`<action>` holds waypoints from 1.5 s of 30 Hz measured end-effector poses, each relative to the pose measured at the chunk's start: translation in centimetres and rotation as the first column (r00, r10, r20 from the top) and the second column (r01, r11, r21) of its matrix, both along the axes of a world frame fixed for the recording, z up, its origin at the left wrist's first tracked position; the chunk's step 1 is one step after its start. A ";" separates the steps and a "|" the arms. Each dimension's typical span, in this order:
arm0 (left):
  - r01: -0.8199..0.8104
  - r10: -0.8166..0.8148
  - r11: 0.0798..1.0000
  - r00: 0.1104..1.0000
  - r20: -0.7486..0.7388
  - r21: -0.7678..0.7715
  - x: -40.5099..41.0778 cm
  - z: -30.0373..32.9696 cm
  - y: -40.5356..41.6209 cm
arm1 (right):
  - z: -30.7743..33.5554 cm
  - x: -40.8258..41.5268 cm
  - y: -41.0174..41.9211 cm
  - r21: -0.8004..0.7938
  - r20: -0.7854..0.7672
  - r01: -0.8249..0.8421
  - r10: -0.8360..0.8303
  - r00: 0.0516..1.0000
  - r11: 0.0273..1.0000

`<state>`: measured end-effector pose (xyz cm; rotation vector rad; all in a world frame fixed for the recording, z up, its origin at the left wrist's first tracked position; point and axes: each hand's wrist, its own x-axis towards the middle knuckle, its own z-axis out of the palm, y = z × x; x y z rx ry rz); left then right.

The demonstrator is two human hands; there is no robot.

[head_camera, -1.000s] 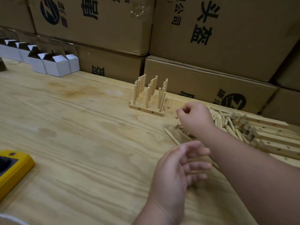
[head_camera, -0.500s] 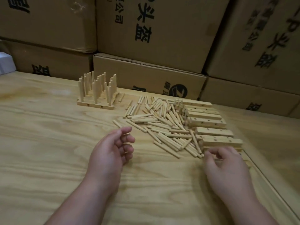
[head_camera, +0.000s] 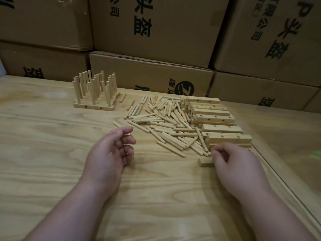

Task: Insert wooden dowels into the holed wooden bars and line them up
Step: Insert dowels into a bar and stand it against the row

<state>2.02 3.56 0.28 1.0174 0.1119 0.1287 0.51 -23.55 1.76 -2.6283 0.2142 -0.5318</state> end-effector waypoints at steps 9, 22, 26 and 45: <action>-0.011 0.011 1.000 1.000 0.010 0.005 -0.1 0.0 0.0 | -0.4 0.0 0.8 -0.020 -0.022 -0.157 0.156 0.987 0.987; -0.001 0.001 1.000 1.000 0.018 0.016 -0.1 -0.2 0.1 | -0.4 -0.3 2.2 -0.092 -0.089 -0.347 0.340 0.936 0.933; 0.002 -0.003 0.999 1.000 0.027 0.036 0.0 -0.5 0.0 | -0.5 -0.7 2.9 -0.205 -0.153 -0.375 0.348 0.925 0.904; 0.038 -0.070 0.913 0.995 0.064 0.407 -0.3 -1.3 -0.6 | -2.3 0.5 9.4 0.005 0.414 -0.689 0.626 0.661 0.725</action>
